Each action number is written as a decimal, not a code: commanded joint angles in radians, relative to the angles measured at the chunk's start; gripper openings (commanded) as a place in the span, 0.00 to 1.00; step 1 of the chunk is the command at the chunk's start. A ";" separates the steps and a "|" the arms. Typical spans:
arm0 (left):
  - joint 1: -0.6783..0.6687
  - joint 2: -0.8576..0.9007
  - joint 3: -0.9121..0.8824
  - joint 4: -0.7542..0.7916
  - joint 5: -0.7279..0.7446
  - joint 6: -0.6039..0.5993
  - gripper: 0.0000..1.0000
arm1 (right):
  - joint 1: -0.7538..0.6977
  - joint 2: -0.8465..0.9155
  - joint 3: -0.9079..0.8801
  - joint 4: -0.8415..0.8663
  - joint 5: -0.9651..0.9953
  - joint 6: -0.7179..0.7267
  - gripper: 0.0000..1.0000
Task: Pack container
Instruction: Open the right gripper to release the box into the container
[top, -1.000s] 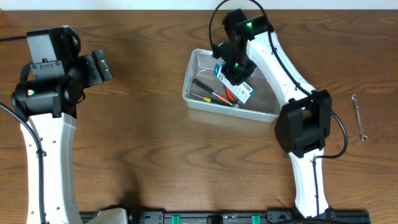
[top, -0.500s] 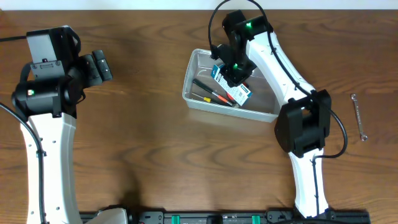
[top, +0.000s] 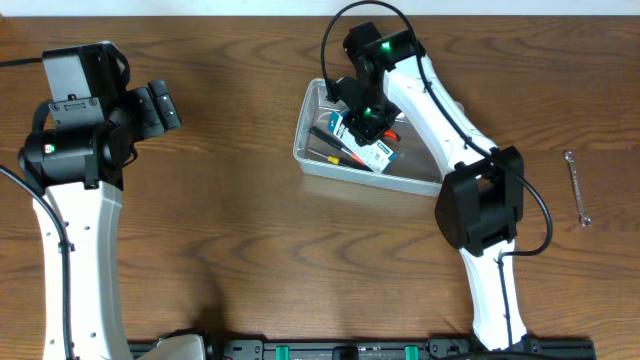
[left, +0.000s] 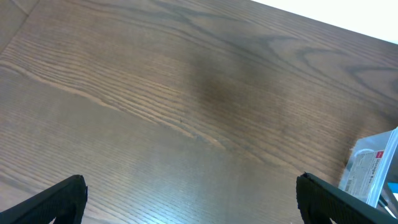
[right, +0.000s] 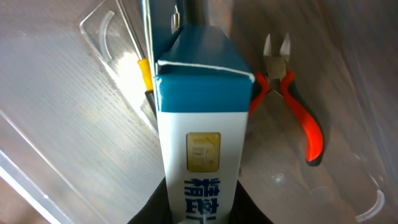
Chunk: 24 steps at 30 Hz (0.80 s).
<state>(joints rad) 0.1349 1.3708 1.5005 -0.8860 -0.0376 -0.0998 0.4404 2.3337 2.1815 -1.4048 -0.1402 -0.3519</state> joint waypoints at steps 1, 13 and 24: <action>0.002 0.001 0.015 0.000 -0.016 0.014 0.98 | 0.007 0.008 0.014 -0.010 -0.014 -0.013 0.01; 0.002 0.001 0.015 0.000 -0.016 0.013 0.98 | 0.005 0.008 -0.019 -0.021 0.020 -0.012 0.01; 0.002 0.001 0.015 0.000 -0.016 0.014 0.98 | 0.005 0.008 -0.122 0.031 0.084 0.011 0.25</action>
<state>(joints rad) 0.1349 1.3708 1.5005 -0.8860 -0.0380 -0.0994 0.4404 2.3302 2.0972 -1.3876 -0.1047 -0.3473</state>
